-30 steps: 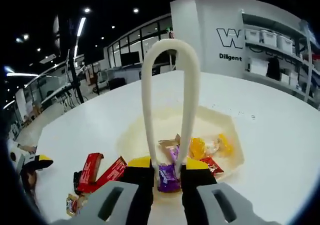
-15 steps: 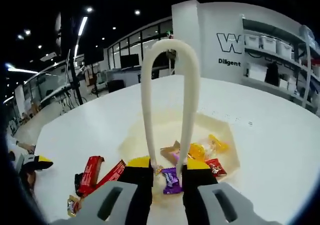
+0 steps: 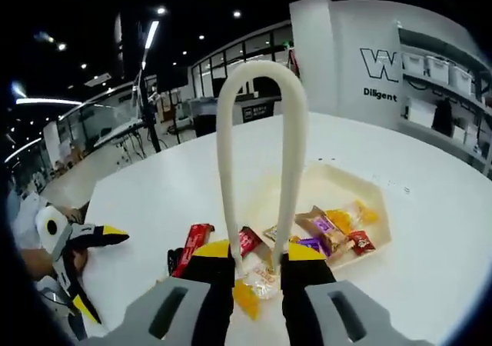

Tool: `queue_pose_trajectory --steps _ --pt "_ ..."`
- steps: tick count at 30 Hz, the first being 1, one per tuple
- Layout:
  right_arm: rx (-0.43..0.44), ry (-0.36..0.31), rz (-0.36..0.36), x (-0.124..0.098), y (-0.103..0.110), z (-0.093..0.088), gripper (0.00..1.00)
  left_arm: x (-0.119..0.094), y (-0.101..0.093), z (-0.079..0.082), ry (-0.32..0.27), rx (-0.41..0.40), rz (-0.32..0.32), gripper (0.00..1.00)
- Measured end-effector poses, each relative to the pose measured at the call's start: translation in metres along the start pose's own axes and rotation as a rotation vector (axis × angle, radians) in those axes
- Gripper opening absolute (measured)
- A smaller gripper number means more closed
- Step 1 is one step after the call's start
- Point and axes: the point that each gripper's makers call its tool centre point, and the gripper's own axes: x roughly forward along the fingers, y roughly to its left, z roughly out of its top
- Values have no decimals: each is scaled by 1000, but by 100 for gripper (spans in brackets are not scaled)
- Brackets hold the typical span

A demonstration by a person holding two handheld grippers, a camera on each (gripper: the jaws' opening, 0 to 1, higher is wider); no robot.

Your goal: Place the target food into the container with the food tongs after gripping and lifting it, then release it inside without dropping or visibly crushing the food.

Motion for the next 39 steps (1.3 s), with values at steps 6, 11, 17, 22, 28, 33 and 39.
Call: queue_pose_trajectory --steps 6,11,17,22,28,33,39 --pt "51 11 19 12 16 -21 17 0 0 -1 6 -3 0 94" --pt "104 18 38 10 15 -23 17 -1 0 -2 10 -11 0 94" --pt "88 41 49 -6 7 -33 17 -1 -2 -2 12 -7 -2 94" --pt "105 83 68 -30 -5 -46 17 0 -1 -3 17 -12 -5 94" --pt "104 64 -1 -51 -26 -48 17 0 -1 -2 17 -5 -7 93" --pt "93 53 -56 -54 -34 -45 18 0 -1 -3 21 -2 -4 93" --pt "72 68 -63 -47 -29 -49 19 0 -1 -3 23 -11 -12 93"
